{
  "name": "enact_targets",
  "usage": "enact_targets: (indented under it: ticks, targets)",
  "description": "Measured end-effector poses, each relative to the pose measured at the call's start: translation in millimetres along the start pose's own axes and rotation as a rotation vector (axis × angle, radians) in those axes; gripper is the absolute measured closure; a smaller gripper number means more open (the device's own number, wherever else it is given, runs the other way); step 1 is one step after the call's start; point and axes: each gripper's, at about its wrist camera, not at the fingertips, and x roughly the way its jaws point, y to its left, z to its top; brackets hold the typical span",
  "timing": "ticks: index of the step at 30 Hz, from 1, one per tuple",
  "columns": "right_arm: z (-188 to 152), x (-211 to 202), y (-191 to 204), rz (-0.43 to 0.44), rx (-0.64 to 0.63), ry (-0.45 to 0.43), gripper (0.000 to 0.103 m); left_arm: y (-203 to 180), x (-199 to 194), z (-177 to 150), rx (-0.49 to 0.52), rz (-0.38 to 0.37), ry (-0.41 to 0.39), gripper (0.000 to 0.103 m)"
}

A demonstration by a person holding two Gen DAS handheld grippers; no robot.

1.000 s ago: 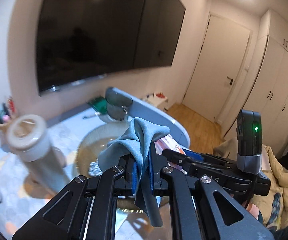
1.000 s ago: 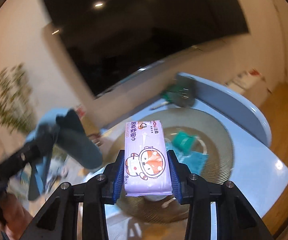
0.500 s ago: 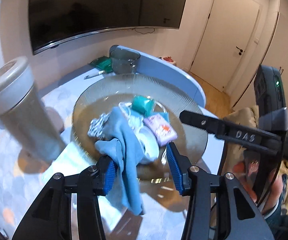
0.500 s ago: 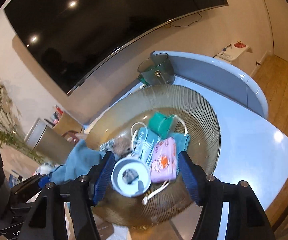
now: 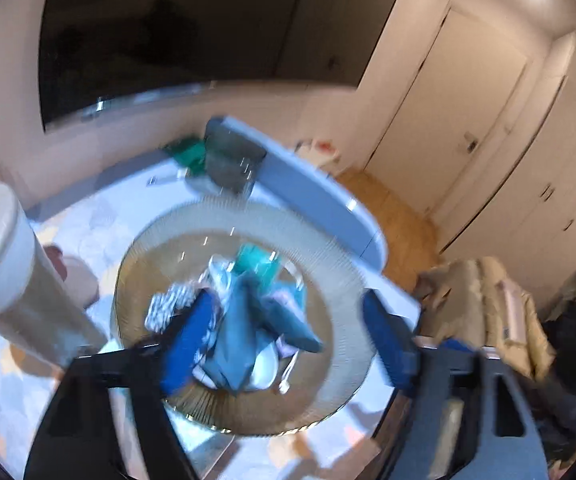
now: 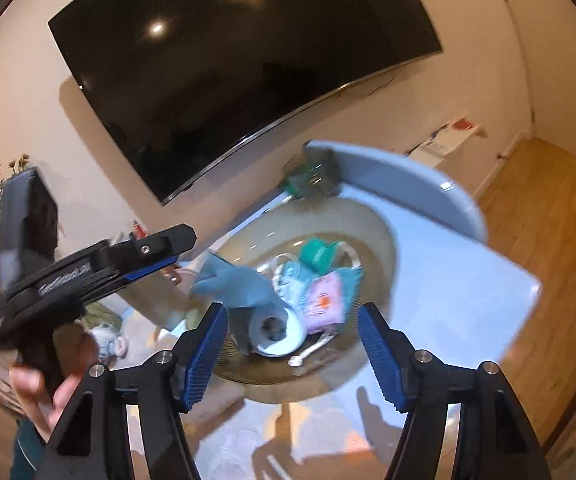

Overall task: Organize soft objects
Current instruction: 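Open both tools to drop the cloth and wipes into the bowl, then bring both open tools back over the table toward the plush toys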

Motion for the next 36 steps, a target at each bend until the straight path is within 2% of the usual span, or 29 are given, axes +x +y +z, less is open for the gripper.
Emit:
enact_targets:
  ticks: [3, 8, 11, 12, 15, 16, 20, 23, 25, 28, 30, 33, 36]
  targets:
    - [1.5, -11.4, -5.7, -0.006, 0.002, -0.001, 0.037, -1.6, 4.6, -10.9, 0.023, 0.025, 0.049, 0.021]
    - [-0.8, -19.5, 11.1, 0.001, -0.057, -0.008, 0.036, -6.1, -45.8, -52.8, 0.122, 0.040, -0.020, 0.021]
    - [-7.2, -17.8, 32.0, 0.014, -0.108, 0.003, 0.036, 0.4, -87.4, -85.6, 0.179, 0.136, -0.074, 0.021]
    - [-11.6, -16.5, 42.6, 0.020, -0.134, 0.010, 0.034, 5.1, -109.5, -102.0, 0.197, 0.189, -0.109, 0.021]
    - [-25.9, -15.1, 72.4, 0.059, -0.193, 0.023, 0.020, 22.5, -163.8, -138.0, 0.184, 0.324, -0.184, 0.020]
    - [-31.7, -15.4, 83.3, 0.087, -0.207, 0.026, 0.018, 34.5, -191.1, -153.7, 0.148, 0.384, -0.220, 0.020]
    - [-63.5, -13.7, 133.0, 0.188, -0.286, 0.060, 0.017, 86.6, -278.3, -204.2, -0.061, 0.524, -0.340, 0.020]
    - [-96.6, -8.0, 169.3, 0.243, -0.341, 0.109, 0.012, 126.7, -324.7, -240.4, -0.224, 0.625, -0.358, 0.020]
    - [-120.2, -2.8, 191.1, 0.291, -0.372, 0.164, 0.011, 149.4, -347.9, -264.1, -0.328, 0.619, -0.380, 0.020]
    - [-145.2, -1.0, 213.7, 0.319, -0.424, 0.212, 0.011, 171.3, -365.2, -290.3, -0.438, 0.543, -0.425, 0.020]
    - [-156.6, -3.8, 227.5, 0.327, -0.467, 0.222, 0.011, 178.5, -368.3, -298.9, -0.458, 0.528, -0.437, 0.020]
    - [-162.8, -10.9, 244.7, 0.320, -0.523, 0.210, 0.011, 184.8, -366.5, -307.9, -0.467, 0.543, -0.434, 0.020]
    - [-163.8, -13.0, 251.9, 0.326, -0.535, 0.195, 0.011, 188.6, -364.7, -314.9, -0.487, 0.549, -0.418, 0.020]
